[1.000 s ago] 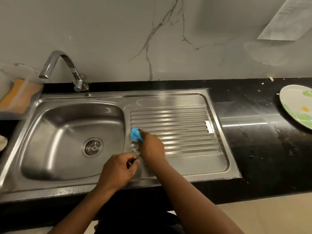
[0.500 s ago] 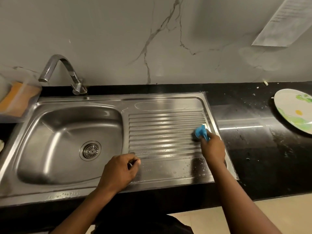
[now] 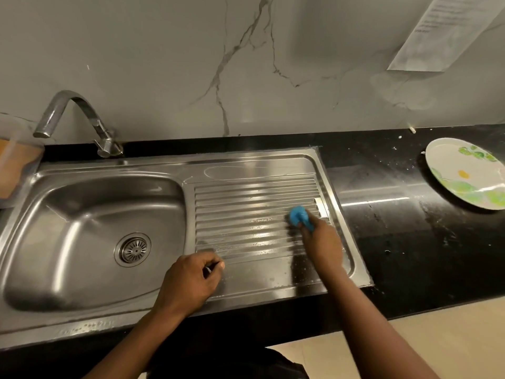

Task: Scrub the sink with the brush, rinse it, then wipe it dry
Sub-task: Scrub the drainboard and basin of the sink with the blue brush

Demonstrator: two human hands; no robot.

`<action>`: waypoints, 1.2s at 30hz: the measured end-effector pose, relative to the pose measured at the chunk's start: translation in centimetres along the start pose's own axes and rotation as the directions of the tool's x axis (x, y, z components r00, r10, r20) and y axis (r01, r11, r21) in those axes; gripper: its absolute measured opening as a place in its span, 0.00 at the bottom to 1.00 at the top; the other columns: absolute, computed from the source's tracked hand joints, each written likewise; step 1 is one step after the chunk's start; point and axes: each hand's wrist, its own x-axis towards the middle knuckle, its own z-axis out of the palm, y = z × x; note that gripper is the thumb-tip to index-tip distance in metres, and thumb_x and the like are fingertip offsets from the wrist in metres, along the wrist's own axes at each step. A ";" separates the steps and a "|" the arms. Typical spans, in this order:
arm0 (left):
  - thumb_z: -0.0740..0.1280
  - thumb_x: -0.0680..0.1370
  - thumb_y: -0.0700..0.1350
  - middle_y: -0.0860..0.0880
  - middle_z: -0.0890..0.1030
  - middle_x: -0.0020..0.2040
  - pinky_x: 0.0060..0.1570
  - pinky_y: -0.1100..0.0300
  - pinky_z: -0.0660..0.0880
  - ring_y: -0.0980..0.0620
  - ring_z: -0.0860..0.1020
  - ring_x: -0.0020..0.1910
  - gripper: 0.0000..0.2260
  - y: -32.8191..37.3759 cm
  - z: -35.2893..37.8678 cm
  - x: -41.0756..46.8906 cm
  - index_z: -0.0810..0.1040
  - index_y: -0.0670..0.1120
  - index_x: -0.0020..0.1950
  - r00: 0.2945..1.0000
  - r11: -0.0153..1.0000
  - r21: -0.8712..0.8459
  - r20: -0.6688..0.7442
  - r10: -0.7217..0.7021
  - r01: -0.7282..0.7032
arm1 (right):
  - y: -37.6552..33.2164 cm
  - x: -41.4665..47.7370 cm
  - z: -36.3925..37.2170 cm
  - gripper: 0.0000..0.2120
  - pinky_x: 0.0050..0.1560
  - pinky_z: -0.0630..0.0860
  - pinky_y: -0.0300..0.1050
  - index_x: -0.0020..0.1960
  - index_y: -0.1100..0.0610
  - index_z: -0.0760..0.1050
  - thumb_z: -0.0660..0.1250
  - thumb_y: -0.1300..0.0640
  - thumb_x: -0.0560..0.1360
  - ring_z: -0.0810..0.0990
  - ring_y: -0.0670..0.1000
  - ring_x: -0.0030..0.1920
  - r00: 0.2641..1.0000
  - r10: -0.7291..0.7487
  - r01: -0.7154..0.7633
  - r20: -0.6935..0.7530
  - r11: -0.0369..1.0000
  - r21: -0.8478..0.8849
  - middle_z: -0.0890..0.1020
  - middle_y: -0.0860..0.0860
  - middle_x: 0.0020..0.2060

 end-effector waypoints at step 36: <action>0.71 0.79 0.53 0.64 0.83 0.39 0.40 0.58 0.80 0.62 0.81 0.39 0.04 0.4 0.0 0.6 0.84 0.58 0.45 0.999 0.999 0.007 -0.036 -0.034 0.034 | -10.4 0.1 7.4 0.22 0.46 0.70 0.44 0.77 0.45 0.72 0.65 0.50 0.83 0.84 0.56 0.55 0.975 -0.150 0.151 0.166 0.989 0.006 0.85 0.52 0.58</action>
